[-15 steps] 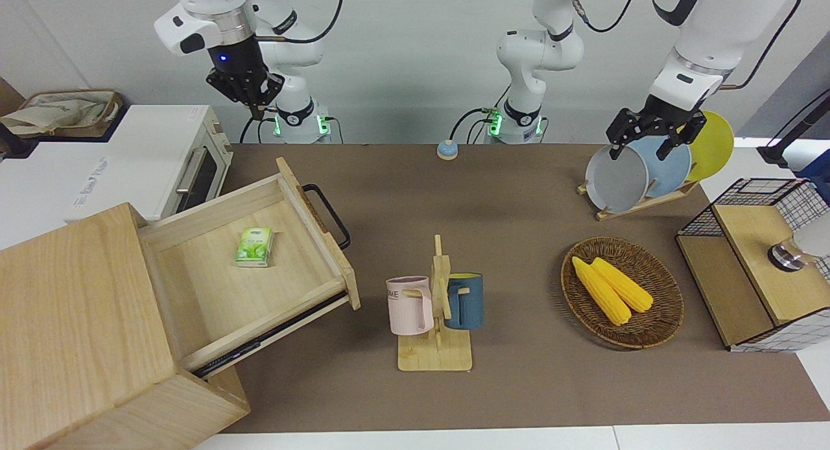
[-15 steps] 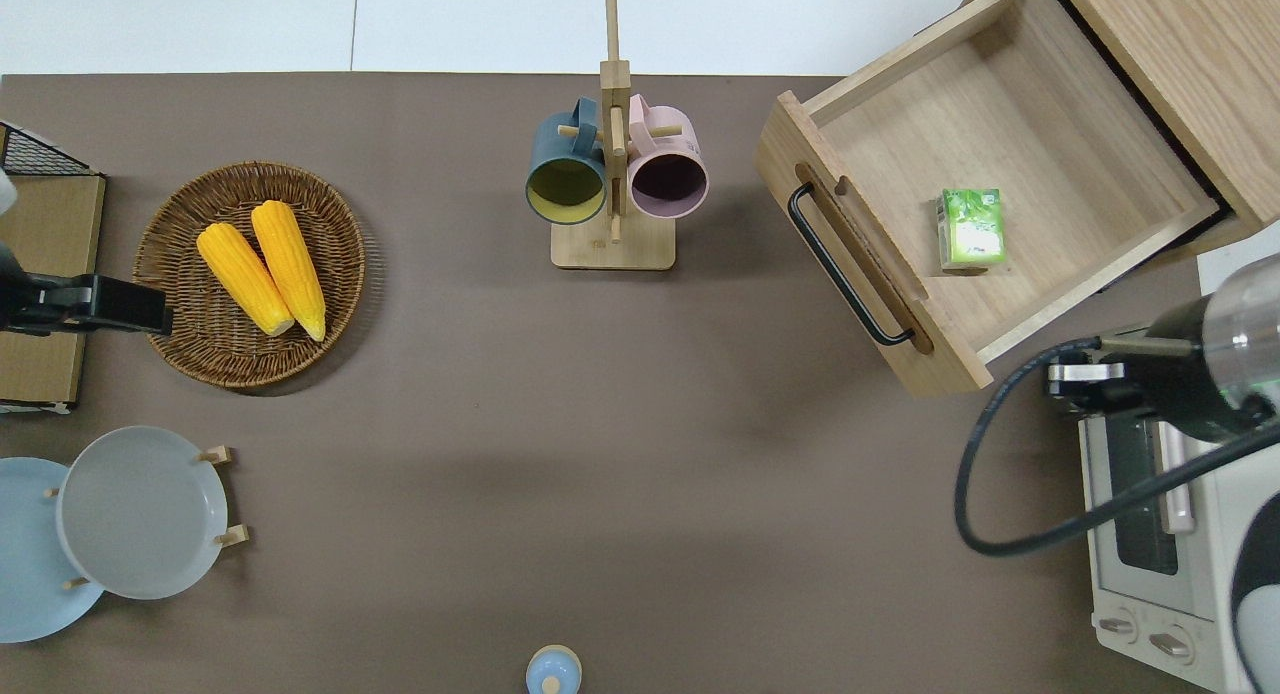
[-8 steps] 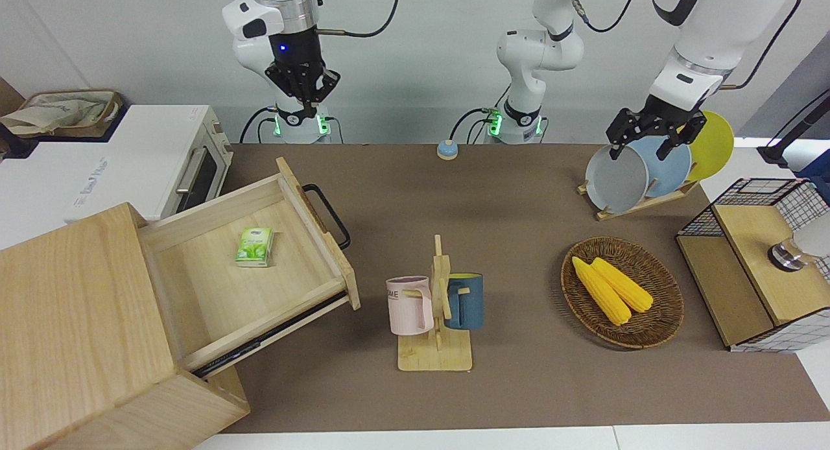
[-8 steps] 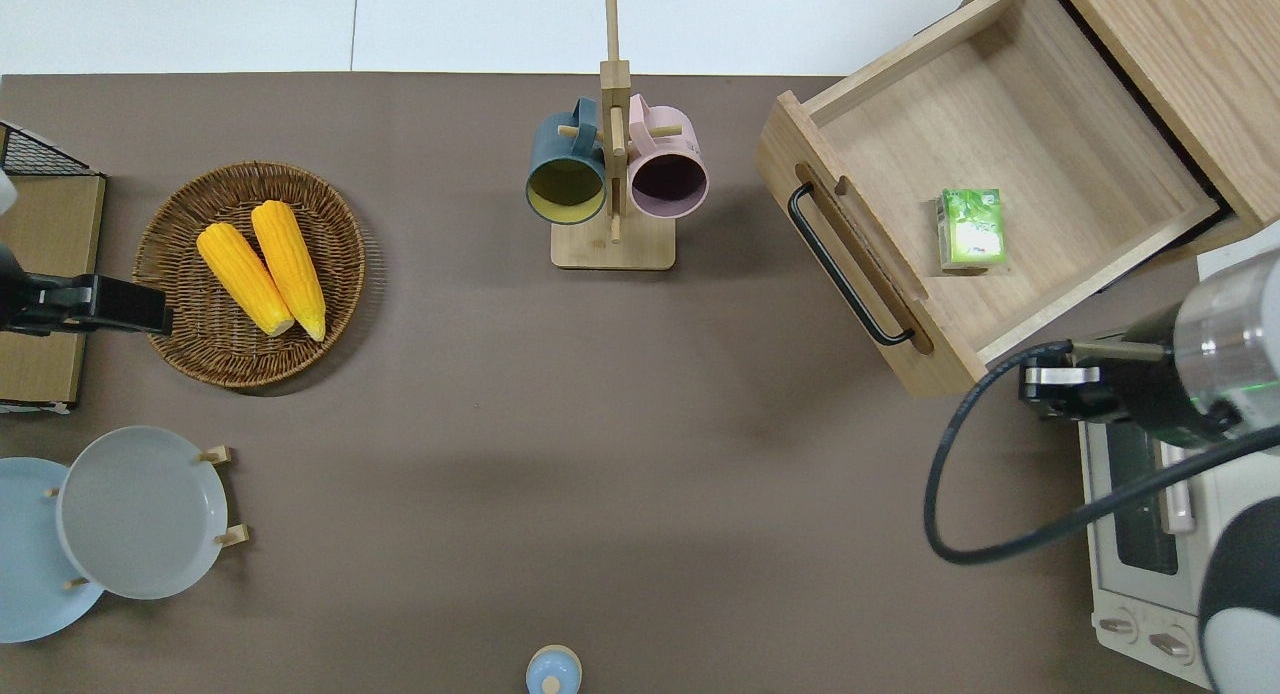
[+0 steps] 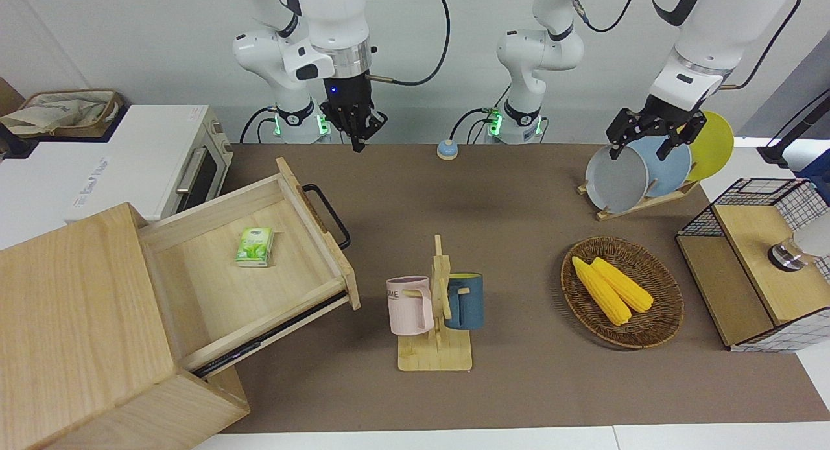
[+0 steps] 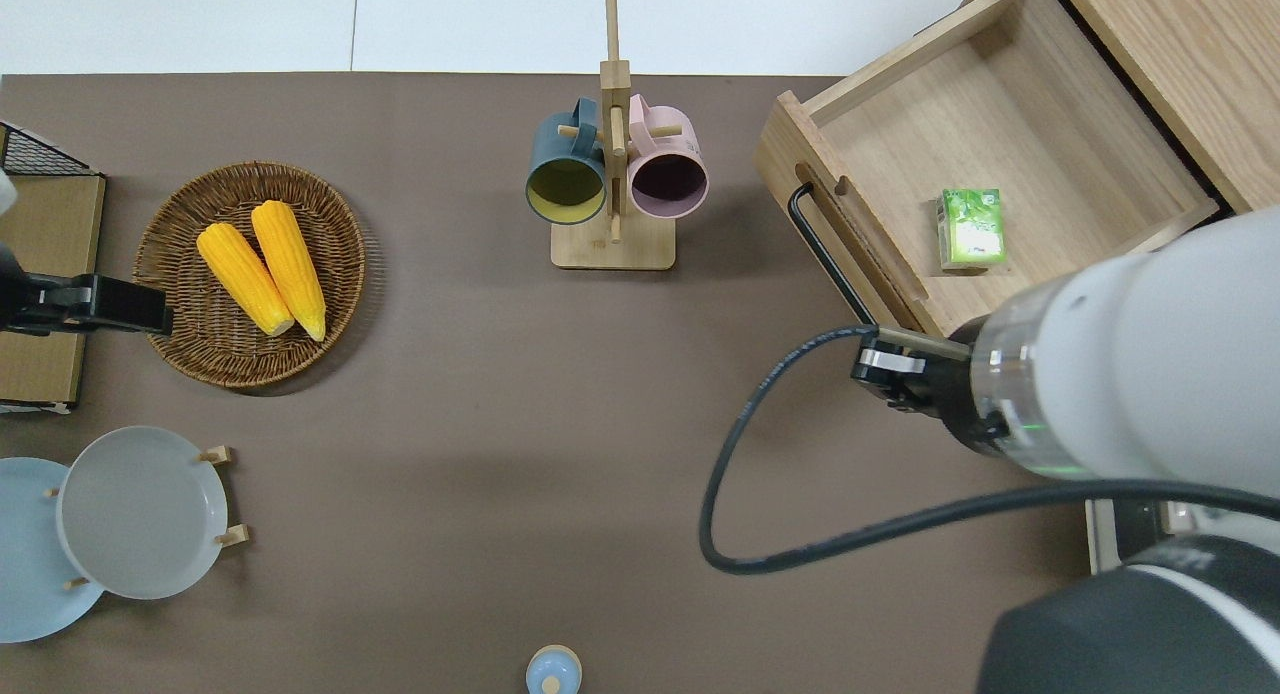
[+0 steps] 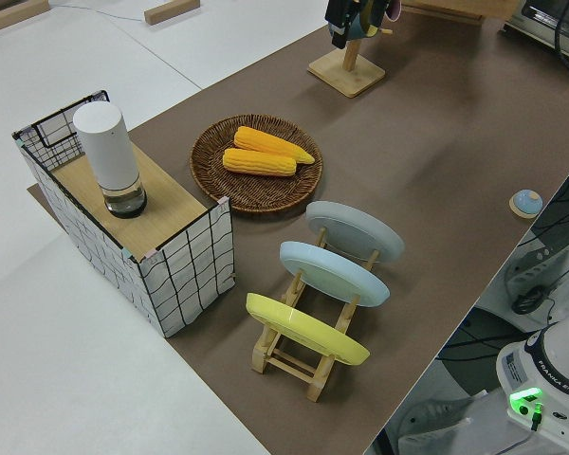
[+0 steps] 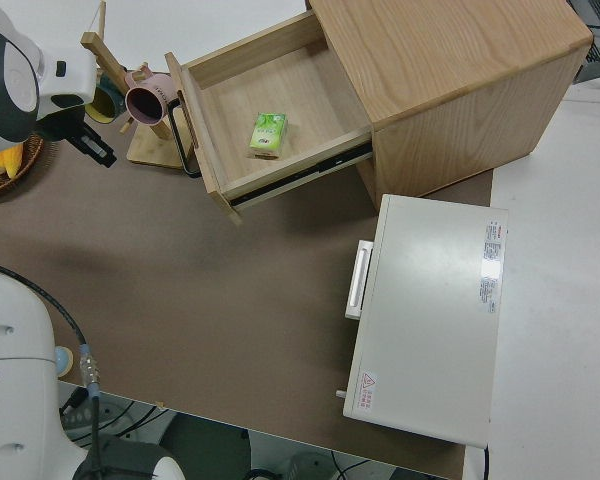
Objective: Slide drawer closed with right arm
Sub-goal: 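Raise the right arm and move it toward the open drawer's front, then press the right gripper against the drawer front near the handle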
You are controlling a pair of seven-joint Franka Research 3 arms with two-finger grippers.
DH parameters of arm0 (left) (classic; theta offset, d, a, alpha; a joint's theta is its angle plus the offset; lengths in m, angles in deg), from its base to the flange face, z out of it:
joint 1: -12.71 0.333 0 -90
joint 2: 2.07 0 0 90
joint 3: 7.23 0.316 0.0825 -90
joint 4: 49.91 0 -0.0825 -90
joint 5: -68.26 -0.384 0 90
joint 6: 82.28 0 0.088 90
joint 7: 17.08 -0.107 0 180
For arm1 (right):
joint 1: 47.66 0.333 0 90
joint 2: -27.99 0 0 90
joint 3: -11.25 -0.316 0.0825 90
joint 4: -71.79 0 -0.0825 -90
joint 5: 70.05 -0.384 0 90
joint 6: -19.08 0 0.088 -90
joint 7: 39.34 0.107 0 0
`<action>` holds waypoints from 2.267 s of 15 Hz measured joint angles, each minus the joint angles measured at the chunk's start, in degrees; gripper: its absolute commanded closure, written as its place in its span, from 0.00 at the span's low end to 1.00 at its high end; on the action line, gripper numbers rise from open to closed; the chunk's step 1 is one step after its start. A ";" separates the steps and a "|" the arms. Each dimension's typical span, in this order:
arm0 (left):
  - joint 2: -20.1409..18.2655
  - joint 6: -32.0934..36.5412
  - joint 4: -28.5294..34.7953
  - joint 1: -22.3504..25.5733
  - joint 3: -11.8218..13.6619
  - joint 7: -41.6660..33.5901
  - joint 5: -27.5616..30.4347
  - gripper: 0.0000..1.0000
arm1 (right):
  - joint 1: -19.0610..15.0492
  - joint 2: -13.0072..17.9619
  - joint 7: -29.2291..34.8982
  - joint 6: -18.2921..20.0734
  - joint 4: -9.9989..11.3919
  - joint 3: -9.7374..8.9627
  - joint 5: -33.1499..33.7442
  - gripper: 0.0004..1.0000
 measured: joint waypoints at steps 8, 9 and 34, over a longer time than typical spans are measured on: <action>0.00 0.00 0.00 0.00 0.00 0.00 0.00 0.00 | 1.22 -6.52 10.99 -4.91 -0.05 0.48 0.00 1.00; 0.00 0.00 0.00 0.00 0.00 0.00 0.00 0.00 | 1.24 -7.37 13.38 -5.57 -0.05 0.52 0.00 1.00; 0.00 0.00 0.00 0.00 0.00 0.00 0.00 0.00 | 0.99 -14.39 22.07 -15.05 -0.25 6.81 0.03 1.00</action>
